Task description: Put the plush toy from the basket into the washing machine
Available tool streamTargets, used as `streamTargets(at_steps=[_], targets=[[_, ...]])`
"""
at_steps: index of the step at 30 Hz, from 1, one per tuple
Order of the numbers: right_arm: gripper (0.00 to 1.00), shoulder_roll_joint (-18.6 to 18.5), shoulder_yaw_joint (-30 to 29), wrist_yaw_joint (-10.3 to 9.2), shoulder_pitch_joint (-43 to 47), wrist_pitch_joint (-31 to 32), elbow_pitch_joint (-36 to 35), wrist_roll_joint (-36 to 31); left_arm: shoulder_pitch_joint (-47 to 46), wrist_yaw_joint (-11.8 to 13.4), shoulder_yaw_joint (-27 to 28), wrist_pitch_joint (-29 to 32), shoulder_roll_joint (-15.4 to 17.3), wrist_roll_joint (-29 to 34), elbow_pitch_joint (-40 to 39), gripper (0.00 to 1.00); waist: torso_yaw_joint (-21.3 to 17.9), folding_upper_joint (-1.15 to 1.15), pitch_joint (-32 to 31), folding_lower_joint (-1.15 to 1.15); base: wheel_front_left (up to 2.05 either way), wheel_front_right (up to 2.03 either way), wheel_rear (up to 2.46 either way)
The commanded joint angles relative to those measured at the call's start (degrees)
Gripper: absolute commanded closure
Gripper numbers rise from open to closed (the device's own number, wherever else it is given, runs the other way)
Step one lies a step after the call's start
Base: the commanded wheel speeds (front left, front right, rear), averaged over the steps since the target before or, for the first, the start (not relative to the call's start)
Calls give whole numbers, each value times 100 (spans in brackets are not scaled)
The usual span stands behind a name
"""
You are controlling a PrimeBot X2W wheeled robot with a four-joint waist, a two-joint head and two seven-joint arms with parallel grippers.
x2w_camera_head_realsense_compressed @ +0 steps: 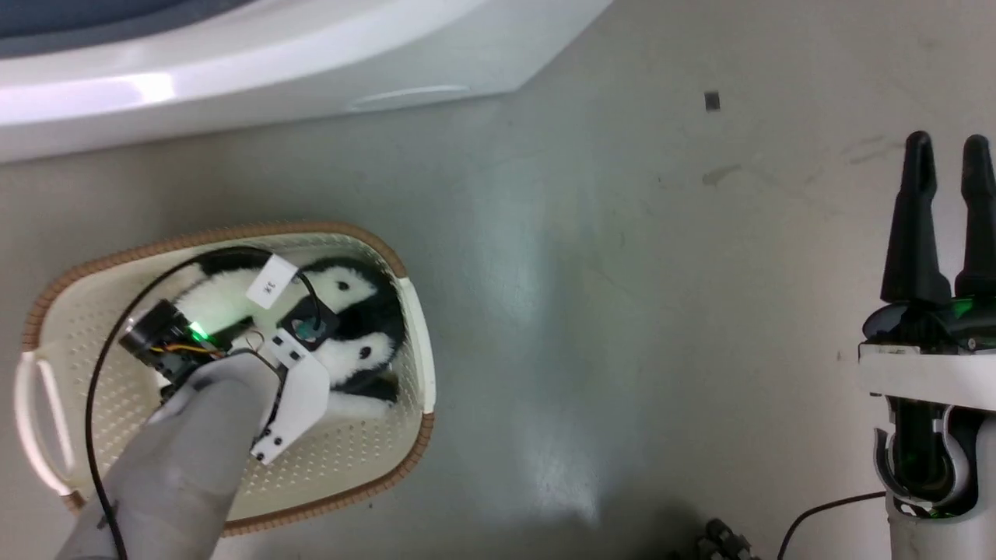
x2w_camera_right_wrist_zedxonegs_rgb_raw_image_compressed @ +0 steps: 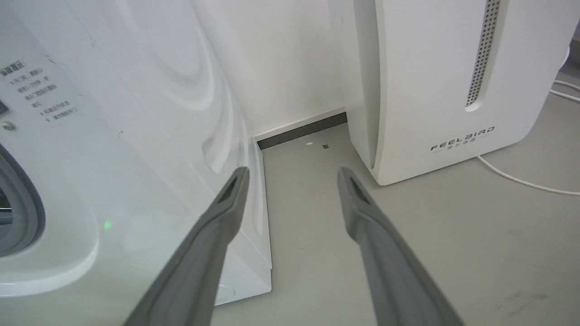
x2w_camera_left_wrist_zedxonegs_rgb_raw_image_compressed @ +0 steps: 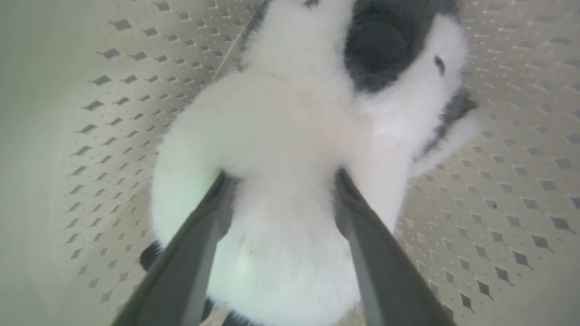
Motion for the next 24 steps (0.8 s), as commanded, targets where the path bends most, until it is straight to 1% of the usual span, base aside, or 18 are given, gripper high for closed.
streamTargets(at_steps=[1, 12, 18, 19, 20, 21, 24], targets=[[0, -5, -18, -3, -181, -52, -54, 108, -166, -7, -94, 33, 102, 47, 184, 0, -108, 0, 230, -1, 0, 0, 0], [0, -5, -20, -4, -495, -172, -148, 355, -605, 32, -414, 235, 383, 32, 774, 0, -273, 0, 819, -1, 0, 0, 0], [0, -6, -68, -4, -610, -244, -175, 492, -839, 89, -616, 361, 446, 10, 1127, 0, -354, 0, 1083, -1, 0, 0, 0], [0, -6, -82, -4, -632, -256, -180, 512, -874, 79, -657, 407, 445, 9, 1186, 16, -365, 0, 1122, -1, 0, 0, 0], [0, -6, -98, -4, -656, -268, -186, 534, -917, 73, -702, 429, 442, 11, 1245, 96, -375, 0, 1161, -1, 0, 0, 0], [0, -6, -114, -4, -680, -280, -193, 555, -958, 68, -740, 447, 439, 7, 1304, 100, -383, 0, 1197, -1, 0, 0, 0], [0, -6, -151, -4, -701, -289, -198, 548, -973, 66, -783, 488, 394, -28, 1347, 100, -374, 0, 1194, -1, 0, 0, 0]])
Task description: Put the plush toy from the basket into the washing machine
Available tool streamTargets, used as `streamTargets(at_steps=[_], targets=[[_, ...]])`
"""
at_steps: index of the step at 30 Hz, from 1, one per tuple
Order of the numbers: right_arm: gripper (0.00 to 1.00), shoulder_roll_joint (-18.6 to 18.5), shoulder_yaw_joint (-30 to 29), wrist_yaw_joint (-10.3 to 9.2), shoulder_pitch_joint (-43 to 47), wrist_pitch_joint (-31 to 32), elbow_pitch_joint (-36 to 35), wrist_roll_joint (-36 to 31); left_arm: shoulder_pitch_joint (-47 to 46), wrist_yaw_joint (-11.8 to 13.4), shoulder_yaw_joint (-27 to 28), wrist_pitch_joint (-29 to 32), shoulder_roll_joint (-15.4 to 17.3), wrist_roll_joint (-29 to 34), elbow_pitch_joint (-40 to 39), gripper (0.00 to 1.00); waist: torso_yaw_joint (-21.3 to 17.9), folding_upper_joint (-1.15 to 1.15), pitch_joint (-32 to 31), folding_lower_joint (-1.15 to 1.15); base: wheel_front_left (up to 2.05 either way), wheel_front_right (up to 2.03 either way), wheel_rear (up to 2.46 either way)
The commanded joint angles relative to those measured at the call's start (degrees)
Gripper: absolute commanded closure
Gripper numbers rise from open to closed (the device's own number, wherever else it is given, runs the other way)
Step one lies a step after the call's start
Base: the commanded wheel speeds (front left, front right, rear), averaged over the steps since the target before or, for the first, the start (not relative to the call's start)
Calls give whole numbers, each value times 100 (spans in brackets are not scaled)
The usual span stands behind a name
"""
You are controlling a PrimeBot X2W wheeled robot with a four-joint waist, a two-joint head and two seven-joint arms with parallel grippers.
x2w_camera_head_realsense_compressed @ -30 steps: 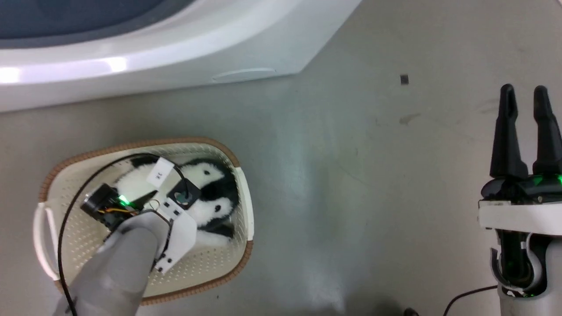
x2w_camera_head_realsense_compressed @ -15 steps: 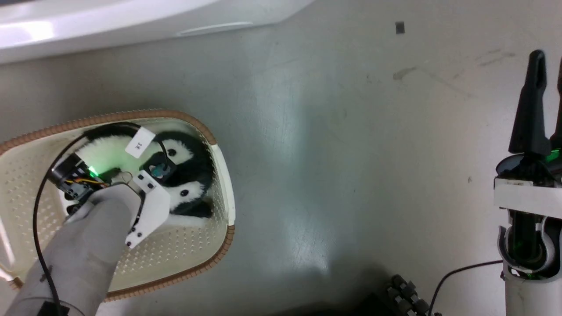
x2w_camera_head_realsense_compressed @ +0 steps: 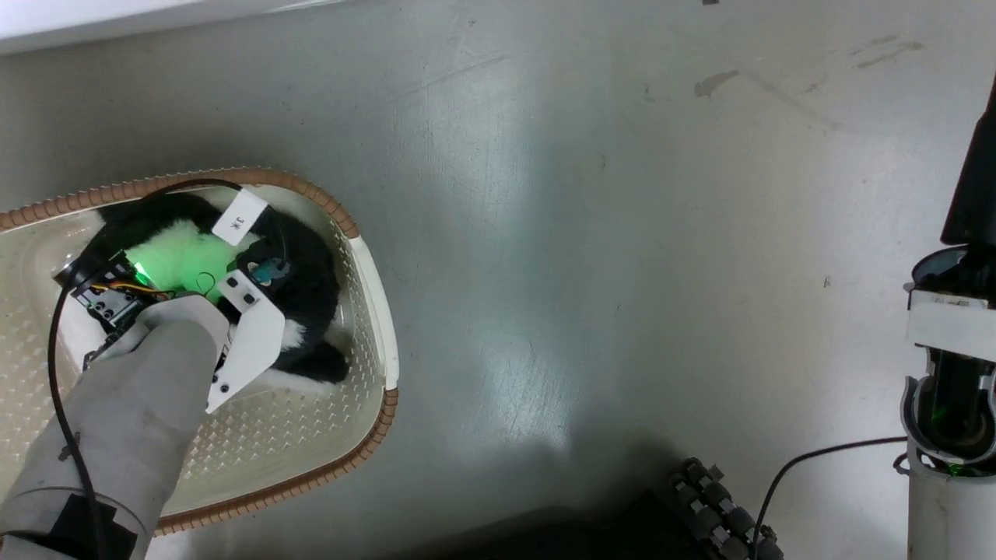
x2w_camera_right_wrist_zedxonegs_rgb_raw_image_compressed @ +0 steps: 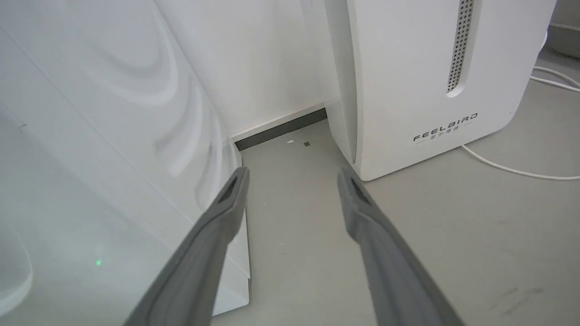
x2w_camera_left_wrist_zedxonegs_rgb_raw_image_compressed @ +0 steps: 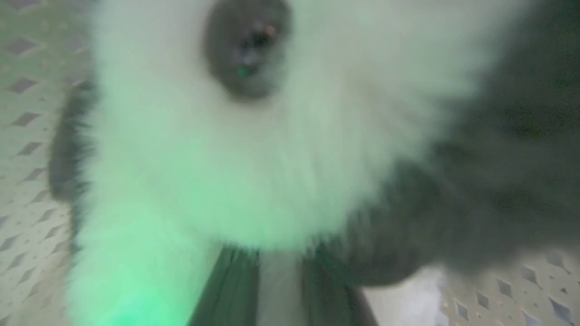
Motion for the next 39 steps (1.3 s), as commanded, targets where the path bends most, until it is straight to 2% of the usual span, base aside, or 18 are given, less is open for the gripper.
streamTargets(at_steps=[1, 13, 39], targets=[[0, -6, -25, -4, -96, -50, -33, 4, 163, 17, -30, 120, 161, -16, 235, 100, 8, 0, -17, 0, 0, 0, 0], [0, -6, -79, -4, -19, -50, 75, -110, 428, -14, -84, -115, 5, -241, 235, 100, 101, 0, -439, 0, 0, 0, 0], [0, -6, -255, -4, 831, -50, 601, -688, 1325, -177, -384, -1572, -642, -1052, 235, 100, 879, 0, -2623, 0, 0, 0, 0]])
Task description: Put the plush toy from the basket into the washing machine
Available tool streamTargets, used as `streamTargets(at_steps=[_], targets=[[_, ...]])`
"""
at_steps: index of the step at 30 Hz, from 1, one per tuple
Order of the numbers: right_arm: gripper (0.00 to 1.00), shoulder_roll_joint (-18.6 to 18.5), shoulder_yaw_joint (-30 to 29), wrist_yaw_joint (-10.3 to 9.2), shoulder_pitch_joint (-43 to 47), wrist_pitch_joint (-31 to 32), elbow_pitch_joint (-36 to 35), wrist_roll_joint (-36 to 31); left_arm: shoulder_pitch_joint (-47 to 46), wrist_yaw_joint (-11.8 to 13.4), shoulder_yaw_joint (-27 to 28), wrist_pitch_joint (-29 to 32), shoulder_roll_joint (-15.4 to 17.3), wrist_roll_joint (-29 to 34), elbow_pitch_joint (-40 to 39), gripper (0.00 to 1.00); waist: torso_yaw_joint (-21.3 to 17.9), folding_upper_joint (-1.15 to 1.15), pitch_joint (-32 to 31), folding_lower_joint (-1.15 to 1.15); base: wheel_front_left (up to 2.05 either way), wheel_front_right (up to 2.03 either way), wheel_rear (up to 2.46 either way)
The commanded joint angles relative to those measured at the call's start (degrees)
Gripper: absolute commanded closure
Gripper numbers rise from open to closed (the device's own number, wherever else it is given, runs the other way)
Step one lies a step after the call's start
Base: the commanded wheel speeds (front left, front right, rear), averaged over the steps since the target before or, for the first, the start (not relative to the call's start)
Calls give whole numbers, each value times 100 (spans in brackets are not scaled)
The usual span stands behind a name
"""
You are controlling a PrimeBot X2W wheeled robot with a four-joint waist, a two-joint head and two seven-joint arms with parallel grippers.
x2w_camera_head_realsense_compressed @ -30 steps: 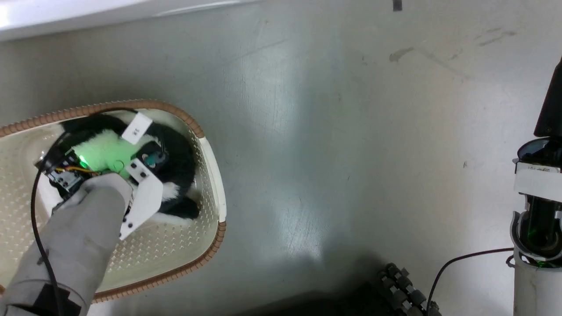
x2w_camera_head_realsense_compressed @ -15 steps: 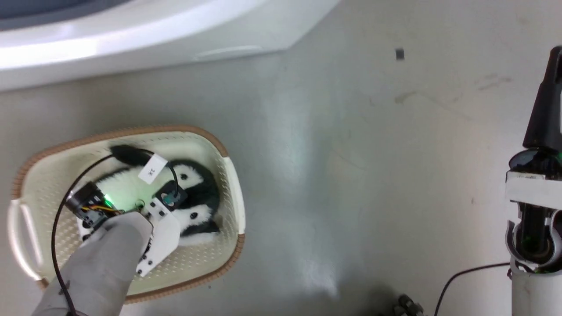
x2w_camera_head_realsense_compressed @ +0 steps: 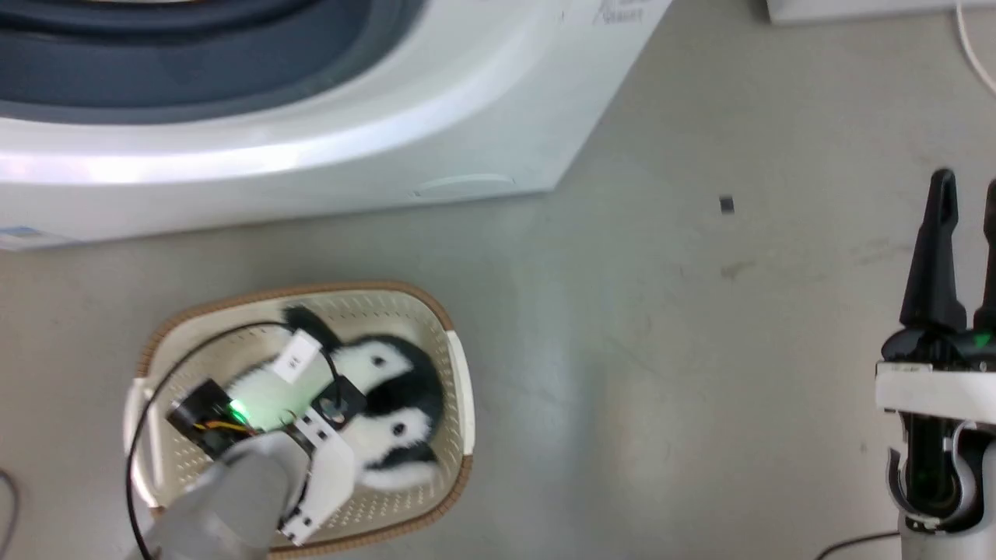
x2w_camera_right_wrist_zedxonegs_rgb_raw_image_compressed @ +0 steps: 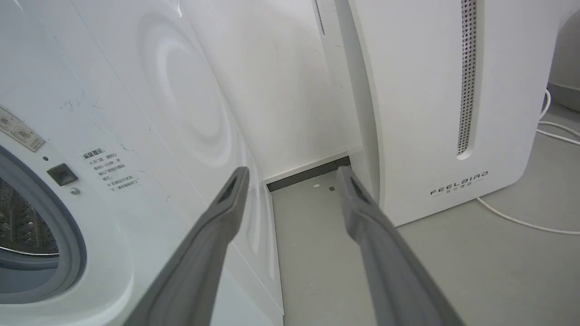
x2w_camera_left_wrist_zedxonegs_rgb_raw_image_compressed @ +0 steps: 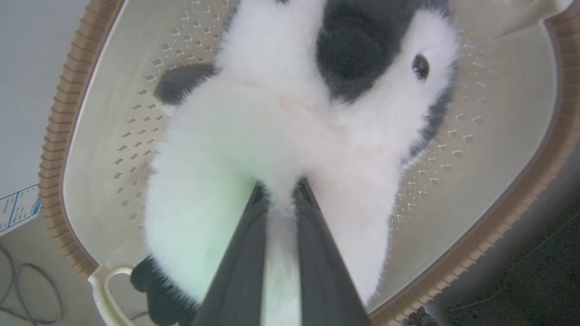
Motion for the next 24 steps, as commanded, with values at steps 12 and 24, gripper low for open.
streamTargets(at_steps=[12, 24], targets=[[0, -6, -113, -4, 648, -25, 165, -245, 522, -22, -319, -683, -296, -697, -2, 100, 449, 0, -1231, 0, 0, 0, 0], [0, -6, -240, -4, 1119, -25, 228, -320, 721, 177, -300, -1083, -745, -940, -96, 100, 804, 0, -1954, 0, 0, 0, 0]])
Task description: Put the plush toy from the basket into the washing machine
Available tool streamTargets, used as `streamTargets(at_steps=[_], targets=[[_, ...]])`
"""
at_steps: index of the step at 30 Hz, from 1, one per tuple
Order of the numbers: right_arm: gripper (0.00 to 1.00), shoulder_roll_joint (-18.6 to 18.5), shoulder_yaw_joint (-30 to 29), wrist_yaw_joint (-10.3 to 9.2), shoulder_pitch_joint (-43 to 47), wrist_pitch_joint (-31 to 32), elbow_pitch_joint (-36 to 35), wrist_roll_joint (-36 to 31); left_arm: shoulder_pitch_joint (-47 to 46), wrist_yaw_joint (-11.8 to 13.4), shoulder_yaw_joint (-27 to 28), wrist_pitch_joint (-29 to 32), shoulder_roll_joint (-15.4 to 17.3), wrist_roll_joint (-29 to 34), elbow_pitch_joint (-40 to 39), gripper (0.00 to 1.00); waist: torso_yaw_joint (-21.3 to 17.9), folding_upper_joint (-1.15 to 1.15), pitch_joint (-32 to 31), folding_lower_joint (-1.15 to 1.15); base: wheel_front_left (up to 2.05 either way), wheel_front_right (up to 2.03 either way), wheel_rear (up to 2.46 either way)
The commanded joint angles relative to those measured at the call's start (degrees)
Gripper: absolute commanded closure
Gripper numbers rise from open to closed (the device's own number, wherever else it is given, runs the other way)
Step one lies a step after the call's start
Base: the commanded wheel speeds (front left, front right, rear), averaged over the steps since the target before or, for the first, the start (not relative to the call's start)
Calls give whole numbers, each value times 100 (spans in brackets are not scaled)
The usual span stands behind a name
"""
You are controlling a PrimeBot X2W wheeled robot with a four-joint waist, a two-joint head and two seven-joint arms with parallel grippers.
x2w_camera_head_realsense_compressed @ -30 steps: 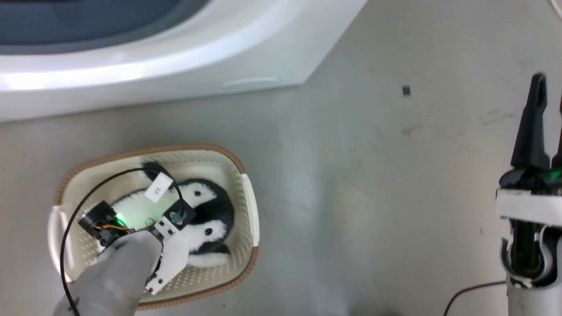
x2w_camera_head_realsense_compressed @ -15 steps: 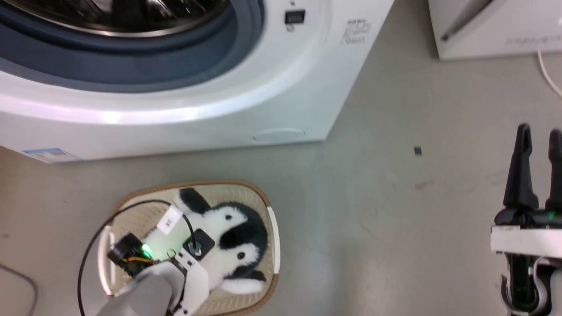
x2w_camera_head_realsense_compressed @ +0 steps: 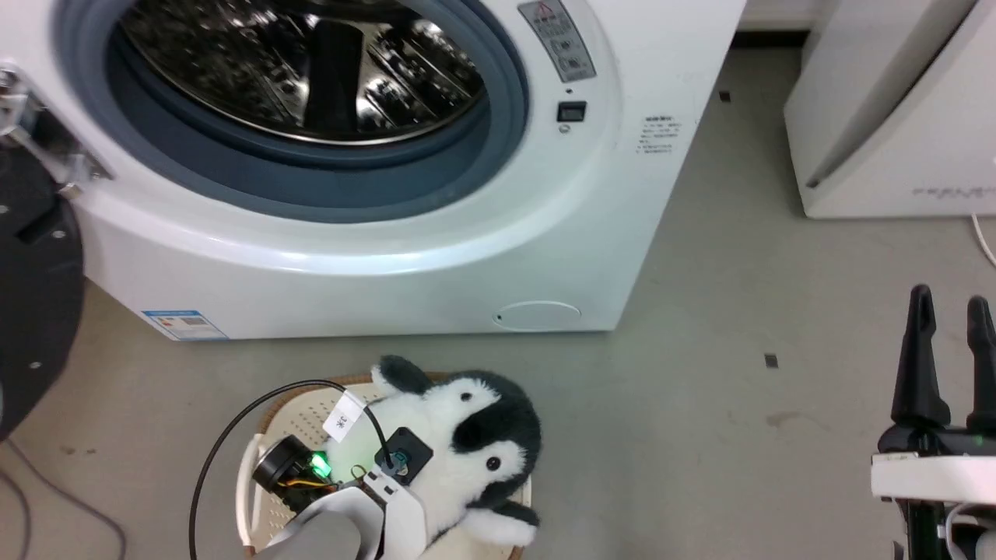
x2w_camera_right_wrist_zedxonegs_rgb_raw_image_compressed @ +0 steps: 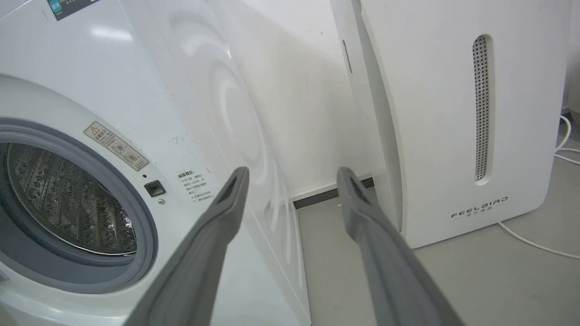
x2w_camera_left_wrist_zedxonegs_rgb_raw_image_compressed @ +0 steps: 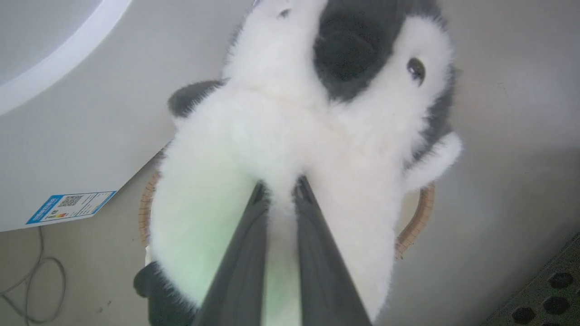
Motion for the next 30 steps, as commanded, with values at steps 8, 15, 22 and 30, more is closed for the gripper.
streamTargets(at_steps=[8, 15, 22, 30], targets=[[0, -6, -88, -4, 333, -25, 45, -51, 246, 217, 253, -122, -39, -312, -502, 100, 305, 0, -451, 1, 0, 0, 0], [0, -6, -136, -4, 469, -25, 4, -52, 650, 597, 656, -128, 285, -542, -1692, 100, 382, 0, -699, 1, 0, 0, 0], [0, -6, -125, -4, 534, -25, -38, -65, 1057, 968, 1149, -128, 579, -692, -2932, 100, 388, 0, -813, 1, 0, 0, 0], [0, -6, -117, -4, 487, -25, -89, -67, 1215, 1234, 1693, -129, 780, -731, -3796, 100, 286, 0, -732, 1, 0, 0, 0]])
